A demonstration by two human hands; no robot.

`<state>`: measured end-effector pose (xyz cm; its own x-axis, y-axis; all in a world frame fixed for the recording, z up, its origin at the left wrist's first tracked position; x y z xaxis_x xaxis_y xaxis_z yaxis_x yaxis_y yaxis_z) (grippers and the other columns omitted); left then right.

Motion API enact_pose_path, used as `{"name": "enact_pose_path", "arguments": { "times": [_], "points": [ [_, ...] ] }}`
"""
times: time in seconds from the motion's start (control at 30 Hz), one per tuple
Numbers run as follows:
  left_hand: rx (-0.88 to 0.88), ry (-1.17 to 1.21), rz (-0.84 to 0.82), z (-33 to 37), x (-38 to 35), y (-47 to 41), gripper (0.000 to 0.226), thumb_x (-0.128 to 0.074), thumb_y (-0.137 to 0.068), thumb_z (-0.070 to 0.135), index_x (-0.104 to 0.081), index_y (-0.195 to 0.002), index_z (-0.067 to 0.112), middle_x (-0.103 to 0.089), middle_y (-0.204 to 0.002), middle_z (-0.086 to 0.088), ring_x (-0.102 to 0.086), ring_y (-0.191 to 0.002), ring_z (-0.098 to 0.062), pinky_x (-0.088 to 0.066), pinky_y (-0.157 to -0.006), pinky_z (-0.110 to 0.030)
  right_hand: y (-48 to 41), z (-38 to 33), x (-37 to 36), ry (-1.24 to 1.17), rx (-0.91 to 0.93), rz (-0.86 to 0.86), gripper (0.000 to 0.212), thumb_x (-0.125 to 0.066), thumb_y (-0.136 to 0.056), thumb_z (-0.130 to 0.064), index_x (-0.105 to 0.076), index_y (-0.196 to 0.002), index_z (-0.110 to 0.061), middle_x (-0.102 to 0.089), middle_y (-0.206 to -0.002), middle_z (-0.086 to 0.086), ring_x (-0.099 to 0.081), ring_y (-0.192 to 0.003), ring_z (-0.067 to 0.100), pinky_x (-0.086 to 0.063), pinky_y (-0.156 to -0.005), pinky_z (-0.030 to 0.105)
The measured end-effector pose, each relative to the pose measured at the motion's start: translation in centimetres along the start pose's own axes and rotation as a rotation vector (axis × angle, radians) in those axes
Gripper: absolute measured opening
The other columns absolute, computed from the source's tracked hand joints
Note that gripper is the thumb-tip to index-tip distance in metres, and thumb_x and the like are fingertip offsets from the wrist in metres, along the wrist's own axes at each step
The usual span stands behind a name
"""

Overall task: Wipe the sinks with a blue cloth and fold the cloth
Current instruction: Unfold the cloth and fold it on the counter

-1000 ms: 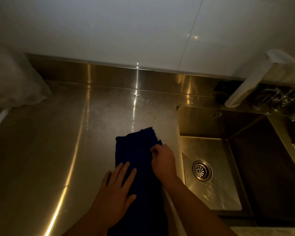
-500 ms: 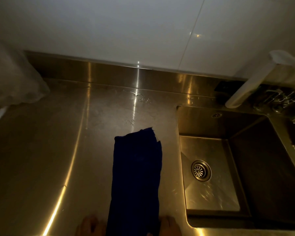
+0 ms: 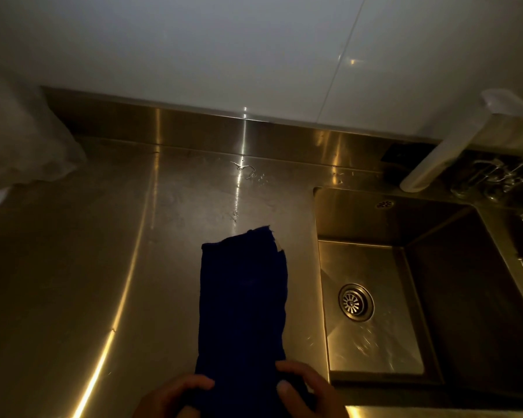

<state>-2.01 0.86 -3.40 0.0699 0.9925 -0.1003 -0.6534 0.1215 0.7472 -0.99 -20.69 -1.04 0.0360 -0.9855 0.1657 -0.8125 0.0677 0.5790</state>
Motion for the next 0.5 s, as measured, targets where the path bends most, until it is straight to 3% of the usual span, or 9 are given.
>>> {"name": "enact_pose_path", "arguments": {
  "times": [0.07,0.1,0.2,0.3,0.37,0.43,0.5],
  "points": [
    [-0.107,-0.059,0.089,1.8,0.8,-0.4,0.037,-0.081,-0.058,-0.005,-0.07,-0.093,0.001,-0.072,-0.086,-0.026,-0.069,-0.078,-0.036,-0.053,-0.06,-0.021,-1.4,-0.8,0.1,-0.123,-0.098,-0.096,0.01,-0.071,-0.08,-0.005,-0.074,-0.086,-0.011,-0.07,-0.072,0.007,-0.063,-0.057,0.017,-0.05,-0.051,0.023],
    [-0.137,-0.089,0.097,3.1,0.7,-0.8,0.042,-0.083,-0.057,-0.01,-0.07,-0.095,0.005,-0.075,-0.082,-0.016,-0.071,-0.075,-0.027,-0.055,-0.061,-0.02,-2.4,-1.6,0.2,-0.167,-0.132,-0.149,0.016,-0.073,-0.075,-0.009,-0.072,-0.091,-0.011,-0.07,-0.067,0.01,-0.061,-0.052,0.021,-0.049,-0.046,0.025],
    [-0.187,-0.159,0.089,7.3,0.8,-3.0,0.05,-0.083,-0.057,-0.012,-0.067,-0.098,0.013,-0.076,-0.083,0.0,-0.072,-0.075,-0.013,-0.056,-0.061,-0.02,-5.6,-5.2,0.3,-0.169,-0.147,-0.347,0.049,-0.076,-0.063,-0.014,-0.063,-0.11,-0.013,-0.075,-0.085,0.01,-0.069,-0.07,0.024,-0.055,-0.061,0.027],
    [-0.209,-0.178,0.114,11.2,1.5,-6.1,0.032,-0.071,-0.074,-0.012,-0.063,-0.101,0.002,-0.072,-0.07,-0.01,-0.068,-0.053,-0.017,-0.052,-0.048,-0.02,-9.1,-8.5,0.2,0.024,-0.078,-0.422,0.039,-0.069,-0.074,0.003,-0.061,-0.108,-0.015,-0.073,-0.095,0.007,-0.07,-0.083,0.019,-0.055,-0.069,0.025],
    [-0.185,-0.247,0.129,12.6,1.7,-8.7,0.016,-0.061,-0.087,-0.001,-0.062,-0.104,0.0,-0.067,-0.063,-0.012,-0.062,-0.043,-0.015,-0.047,-0.042,-0.018,-11.8,-9.9,-0.1,0.136,-0.062,-0.403,0.026,-0.062,-0.084,0.0,-0.061,-0.106,-0.013,-0.072,-0.09,0.005,-0.07,-0.077,0.015,-0.056,-0.067,0.022],
    [-0.166,-0.303,0.154,13.8,2.1,-11.1,0.017,-0.056,-0.093,0.01,-0.061,-0.106,0.0,-0.065,-0.06,-0.01,-0.059,-0.039,-0.013,-0.044,-0.038,-0.017,-14.2,-10.9,-0.7,0.176,-0.065,-0.373,0.016,-0.055,-0.093,-0.011,-0.058,-0.109,-0.01,-0.072,-0.08,0.005,-0.068,-0.066,0.013,-0.055,-0.059,0.021],
    [-0.173,-0.329,0.195,14.9,2.6,-12.8,0.022,-0.055,-0.095,0.015,-0.061,-0.108,-0.001,-0.063,-0.058,-0.008,-0.056,-0.036,-0.011,-0.044,-0.037,-0.018,-16.3,-11.7,-1.1,0.229,-0.05,-0.314,0.022,-0.049,-0.098,-0.02,-0.056,-0.113,-0.006,-0.07,-0.07,0.006,-0.065,-0.055,0.012,-0.052,-0.052,0.02]
  ]
}}
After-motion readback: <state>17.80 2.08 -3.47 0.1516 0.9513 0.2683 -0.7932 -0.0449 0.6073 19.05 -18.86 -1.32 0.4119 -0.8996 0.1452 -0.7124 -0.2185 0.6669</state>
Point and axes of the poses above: each hand's wrist, its own y-axis away from the middle knuckle, its own x-axis out of the back of the hand, z = x × y, the point moved 7 cm from there along -y, towards the middle knuckle
